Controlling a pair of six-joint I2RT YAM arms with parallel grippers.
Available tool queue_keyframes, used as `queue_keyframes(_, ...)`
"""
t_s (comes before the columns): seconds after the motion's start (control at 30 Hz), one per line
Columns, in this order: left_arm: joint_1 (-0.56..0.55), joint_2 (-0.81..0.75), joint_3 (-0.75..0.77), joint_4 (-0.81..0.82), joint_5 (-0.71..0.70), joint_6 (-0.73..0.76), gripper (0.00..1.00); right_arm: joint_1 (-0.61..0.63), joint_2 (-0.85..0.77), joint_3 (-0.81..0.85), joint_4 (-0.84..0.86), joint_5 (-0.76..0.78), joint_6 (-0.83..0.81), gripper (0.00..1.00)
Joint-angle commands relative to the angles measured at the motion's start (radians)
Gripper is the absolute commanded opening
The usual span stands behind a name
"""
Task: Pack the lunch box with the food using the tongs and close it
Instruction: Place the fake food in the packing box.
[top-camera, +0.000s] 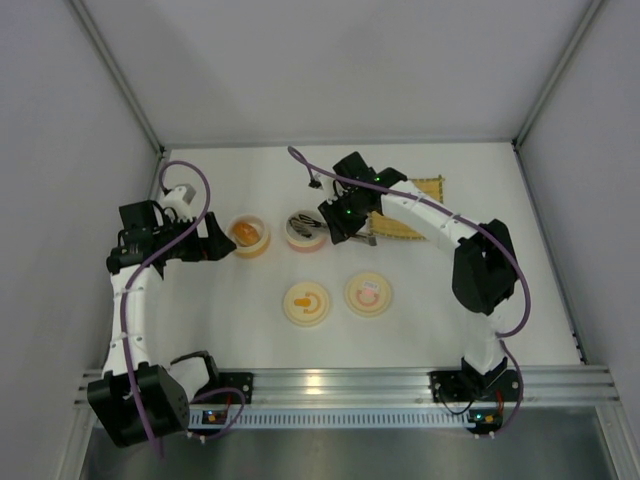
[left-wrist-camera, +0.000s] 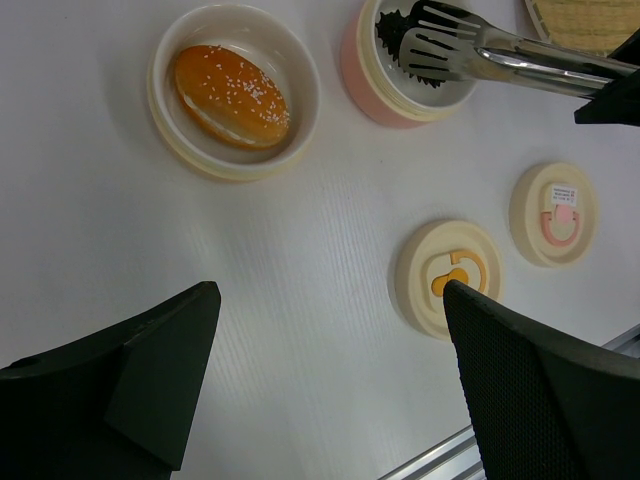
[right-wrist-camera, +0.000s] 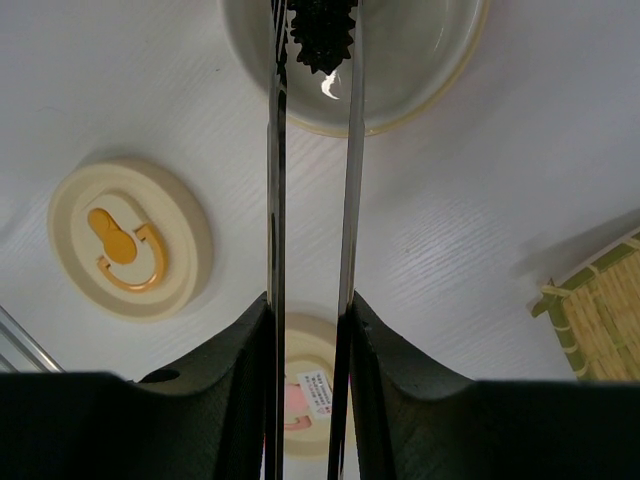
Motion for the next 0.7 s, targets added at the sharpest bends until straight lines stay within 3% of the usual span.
queue_keyframes(0.0,0.008,-0.019,-0.004,0.047,0.018,0.001,0.98,0.010,-0.002,0.036,0.036,-0.041,0.017,0.21)
queue_keyframes(0.67,0.008,-0.020,-0.010,0.047,0.026,0.005,0.98,0.010,0.032,0.051,-0.013,-0.025,0.009,0.24)
